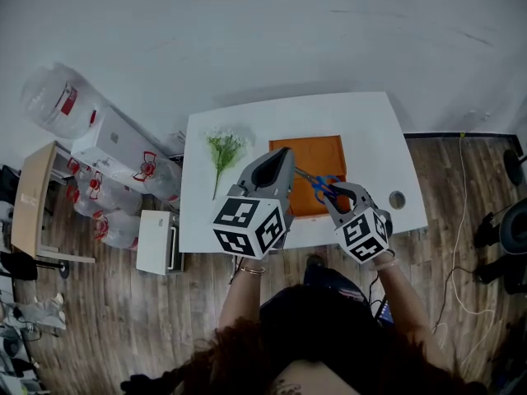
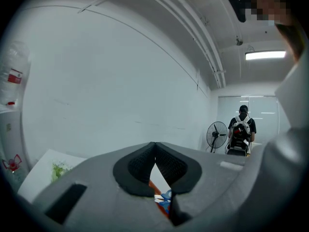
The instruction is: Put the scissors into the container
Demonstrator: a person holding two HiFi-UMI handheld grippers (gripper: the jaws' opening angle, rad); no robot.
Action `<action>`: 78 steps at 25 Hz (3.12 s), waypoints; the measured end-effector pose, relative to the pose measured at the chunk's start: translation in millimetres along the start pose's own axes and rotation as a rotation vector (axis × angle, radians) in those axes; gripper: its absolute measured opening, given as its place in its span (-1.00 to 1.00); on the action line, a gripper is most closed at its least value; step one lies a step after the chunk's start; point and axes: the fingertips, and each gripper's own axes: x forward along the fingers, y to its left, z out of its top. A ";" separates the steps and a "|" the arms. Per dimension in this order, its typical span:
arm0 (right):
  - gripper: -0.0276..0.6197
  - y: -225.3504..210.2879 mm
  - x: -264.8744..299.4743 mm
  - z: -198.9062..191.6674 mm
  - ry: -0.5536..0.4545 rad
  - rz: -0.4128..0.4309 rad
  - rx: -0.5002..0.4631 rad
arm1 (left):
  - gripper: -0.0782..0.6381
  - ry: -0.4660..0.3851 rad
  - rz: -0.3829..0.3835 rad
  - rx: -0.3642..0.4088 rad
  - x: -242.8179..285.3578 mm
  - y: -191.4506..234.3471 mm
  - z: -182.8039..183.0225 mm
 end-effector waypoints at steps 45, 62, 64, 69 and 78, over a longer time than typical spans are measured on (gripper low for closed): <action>-0.68 39.1 135.3 -119.9 0.464 0.430 -0.242 | -0.74 0.125 0.178 -0.110 39.8 80.8 -55.1; -0.64 34.4 143.0 -119.6 0.478 0.386 -0.159 | -0.74 0.133 0.159 -0.102 37.8 77.2 -57.7; -0.65 31.9 139.8 -108.1 0.434 0.377 -0.094 | -0.74 0.126 0.153 -0.107 36.8 75.6 -56.5; -0.72 21.5 126.5 -85.2 0.338 0.308 0.043 | -0.74 0.117 0.150 -0.101 33.0 70.4 -53.2; -0.81 -5.0 97.8 -43.4 0.161 0.168 0.249 | -0.74 0.103 0.138 -0.077 24.4 57.2 -51.0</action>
